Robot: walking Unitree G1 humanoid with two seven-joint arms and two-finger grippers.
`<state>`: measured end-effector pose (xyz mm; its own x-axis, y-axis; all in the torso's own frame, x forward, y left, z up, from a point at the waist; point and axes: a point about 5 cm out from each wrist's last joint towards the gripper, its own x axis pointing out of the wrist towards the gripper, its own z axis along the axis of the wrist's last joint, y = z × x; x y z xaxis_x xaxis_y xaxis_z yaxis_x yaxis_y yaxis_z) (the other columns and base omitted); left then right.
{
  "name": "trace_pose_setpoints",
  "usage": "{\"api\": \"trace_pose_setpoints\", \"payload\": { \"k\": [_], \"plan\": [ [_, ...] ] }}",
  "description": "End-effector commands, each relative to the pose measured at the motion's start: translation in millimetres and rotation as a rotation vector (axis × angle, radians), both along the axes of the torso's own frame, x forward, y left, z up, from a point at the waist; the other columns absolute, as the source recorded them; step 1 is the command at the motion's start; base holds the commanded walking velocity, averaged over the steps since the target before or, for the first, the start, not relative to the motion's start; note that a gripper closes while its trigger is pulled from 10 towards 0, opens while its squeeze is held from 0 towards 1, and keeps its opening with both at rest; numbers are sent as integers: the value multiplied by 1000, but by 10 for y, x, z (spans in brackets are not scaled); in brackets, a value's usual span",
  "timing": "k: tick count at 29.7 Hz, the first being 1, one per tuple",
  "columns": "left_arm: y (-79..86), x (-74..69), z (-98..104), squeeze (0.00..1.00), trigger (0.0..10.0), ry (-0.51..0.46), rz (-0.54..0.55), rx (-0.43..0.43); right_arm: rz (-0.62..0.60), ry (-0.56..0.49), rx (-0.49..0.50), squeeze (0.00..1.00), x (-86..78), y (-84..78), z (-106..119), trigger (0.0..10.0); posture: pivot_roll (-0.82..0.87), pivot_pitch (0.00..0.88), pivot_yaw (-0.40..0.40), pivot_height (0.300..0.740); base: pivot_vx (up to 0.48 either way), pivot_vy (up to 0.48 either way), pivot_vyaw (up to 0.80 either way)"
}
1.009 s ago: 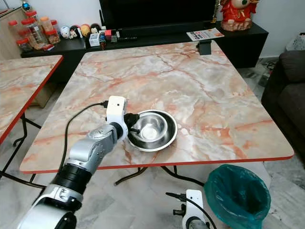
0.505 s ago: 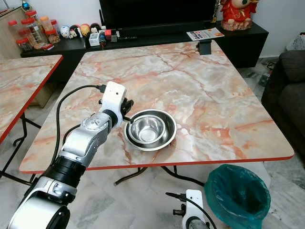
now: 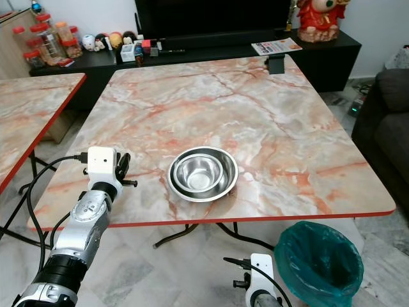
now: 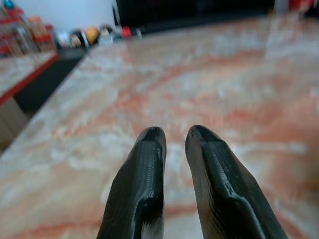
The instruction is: Setting the table
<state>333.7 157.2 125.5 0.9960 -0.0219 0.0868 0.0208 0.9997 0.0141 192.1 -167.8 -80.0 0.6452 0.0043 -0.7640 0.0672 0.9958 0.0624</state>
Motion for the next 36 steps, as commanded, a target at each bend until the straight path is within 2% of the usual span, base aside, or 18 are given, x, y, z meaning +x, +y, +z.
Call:
{"api": "trace_pose_setpoints", "payload": {
  "k": [1, 5, 11, 21, 36],
  "plan": [
    [20, -32, -12, 0, 10000, -18, 10, -15, 0, -12, 3, 0, 21, 3, 13, 10000, 6, 0, 89, 740, 0, 0, 0],
    [-100, 1, 35, 0, 10000, -65, -23, -40, 29, -10, -17, 0, 31, -9, 18, 10000, 0, 0, 84, 740, 0, 0, 0],
    [-175, 27, 80, 0, 10000, -95, -37, -71, 47, -2, -34, 0, 4, -24, 6, 10000, -3, 0, 82, 740, 0, 337, 328],
    [-203, 52, 101, 0, 10000, -106, -59, -58, 45, -2, -23, 0, 30, 15, 13, 10000, -6, 0, 94, 740, 0, 348, 72],
    [-158, 71, 148, 0, 10000, -121, -55, -46, 38, -3, -12, 0, 38, 52, 14, 10000, 2, 0, 103, 740, 0, 348, 0]
  ]
}}
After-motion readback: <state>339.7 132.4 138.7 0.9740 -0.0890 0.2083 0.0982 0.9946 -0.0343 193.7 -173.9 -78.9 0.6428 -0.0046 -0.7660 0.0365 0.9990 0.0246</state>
